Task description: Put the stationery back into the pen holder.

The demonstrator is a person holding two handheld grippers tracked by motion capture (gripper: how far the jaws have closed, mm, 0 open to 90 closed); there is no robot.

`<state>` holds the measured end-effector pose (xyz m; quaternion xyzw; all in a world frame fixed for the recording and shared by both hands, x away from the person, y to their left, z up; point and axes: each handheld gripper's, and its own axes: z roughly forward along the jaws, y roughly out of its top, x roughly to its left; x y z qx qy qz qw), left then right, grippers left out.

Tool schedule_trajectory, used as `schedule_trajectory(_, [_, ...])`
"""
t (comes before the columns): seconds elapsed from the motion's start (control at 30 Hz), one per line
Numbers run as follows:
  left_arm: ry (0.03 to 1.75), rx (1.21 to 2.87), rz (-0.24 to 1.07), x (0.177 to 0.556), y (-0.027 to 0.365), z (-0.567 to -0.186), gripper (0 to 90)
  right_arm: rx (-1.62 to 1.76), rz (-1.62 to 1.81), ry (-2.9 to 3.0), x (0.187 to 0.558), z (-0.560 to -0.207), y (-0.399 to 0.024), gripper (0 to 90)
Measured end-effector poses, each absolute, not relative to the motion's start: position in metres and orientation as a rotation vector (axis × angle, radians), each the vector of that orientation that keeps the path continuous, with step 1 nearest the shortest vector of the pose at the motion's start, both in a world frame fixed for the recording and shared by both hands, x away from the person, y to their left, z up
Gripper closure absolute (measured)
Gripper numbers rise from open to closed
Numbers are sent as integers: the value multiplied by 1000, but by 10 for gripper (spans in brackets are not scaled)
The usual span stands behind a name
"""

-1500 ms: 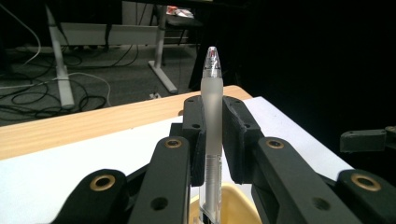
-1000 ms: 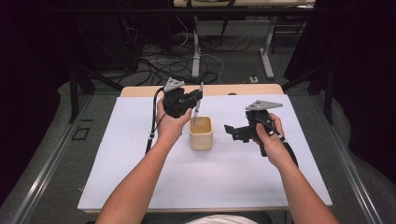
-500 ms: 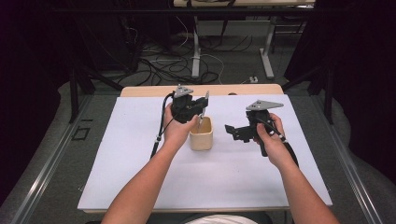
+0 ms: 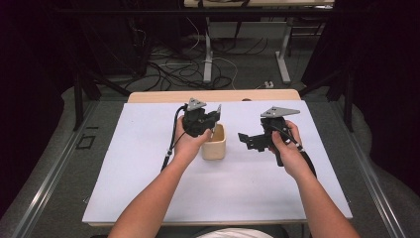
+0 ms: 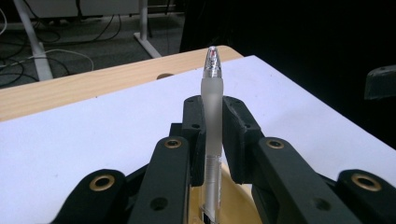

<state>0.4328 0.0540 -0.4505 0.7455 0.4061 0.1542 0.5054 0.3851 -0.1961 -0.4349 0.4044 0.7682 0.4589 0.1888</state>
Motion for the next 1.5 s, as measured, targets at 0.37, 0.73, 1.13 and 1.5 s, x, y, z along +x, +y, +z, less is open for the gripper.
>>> schedule_trajectory(0.37, [986, 1823, 378, 429, 57, -464, 800, 1130, 1287, 2163, 385, -435, -196, 0])
schedule_trajectory(0.73, [1004, 1808, 358, 429, 60, -466, 730, 1125, 1284, 2164, 385, -435, -196, 0])
schedule_trajectory(1.13, [1047, 1785, 396, 429, 70, -460, 429, 1130, 1281, 2165, 385, -435, -197, 0])
schedule_trajectory(1.5, [1072, 1796, 433, 429, 88, -446, 262, 1136, 1278, 2163, 385, -435, -198, 0])
